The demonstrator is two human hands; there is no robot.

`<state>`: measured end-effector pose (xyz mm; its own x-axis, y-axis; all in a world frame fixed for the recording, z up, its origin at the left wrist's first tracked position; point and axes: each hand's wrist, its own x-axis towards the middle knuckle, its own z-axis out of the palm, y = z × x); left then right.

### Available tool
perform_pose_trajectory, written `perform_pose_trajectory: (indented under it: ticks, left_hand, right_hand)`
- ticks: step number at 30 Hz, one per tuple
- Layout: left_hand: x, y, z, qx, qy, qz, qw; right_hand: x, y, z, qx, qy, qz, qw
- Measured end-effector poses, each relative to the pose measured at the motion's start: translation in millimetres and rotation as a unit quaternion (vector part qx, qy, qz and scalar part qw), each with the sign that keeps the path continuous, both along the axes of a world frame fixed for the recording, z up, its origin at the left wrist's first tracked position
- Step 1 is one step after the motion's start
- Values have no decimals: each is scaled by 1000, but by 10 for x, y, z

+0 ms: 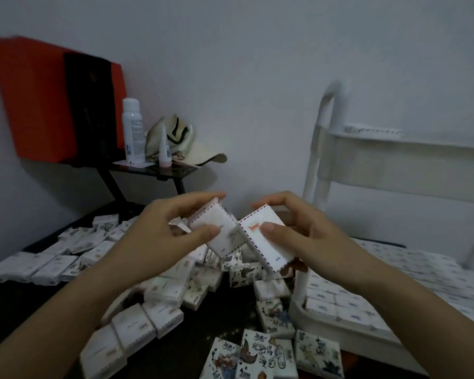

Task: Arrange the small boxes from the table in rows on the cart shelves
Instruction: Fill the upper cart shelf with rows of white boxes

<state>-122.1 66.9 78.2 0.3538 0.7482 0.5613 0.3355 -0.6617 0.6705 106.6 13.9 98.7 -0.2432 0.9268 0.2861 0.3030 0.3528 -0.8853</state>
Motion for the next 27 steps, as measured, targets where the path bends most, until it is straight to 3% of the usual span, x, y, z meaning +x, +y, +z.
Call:
perform_pose_trajectory:
  ticks: [5,10,15,22,27]
  left_hand:
    - [393,-77,655,69,-4,-72,995]
    - [865,-113,1332,166,-46,-58,983]
    - [1335,15,1941,235,-49,-37,970]
    - [2198,550,2470,174,82,-37,981]
    - [2617,872,2525,227,331,40,915]
  right_hand:
    - [269,-304,476,107,25,-40,993]
    - [555,-440,991,229,46,-153,960]
    - [968,-256,1370,237,1,-301,924]
    - [1373,75,1511,141,-137,-372,907]
    - [1539,224,1653,111,-278,-406,863]
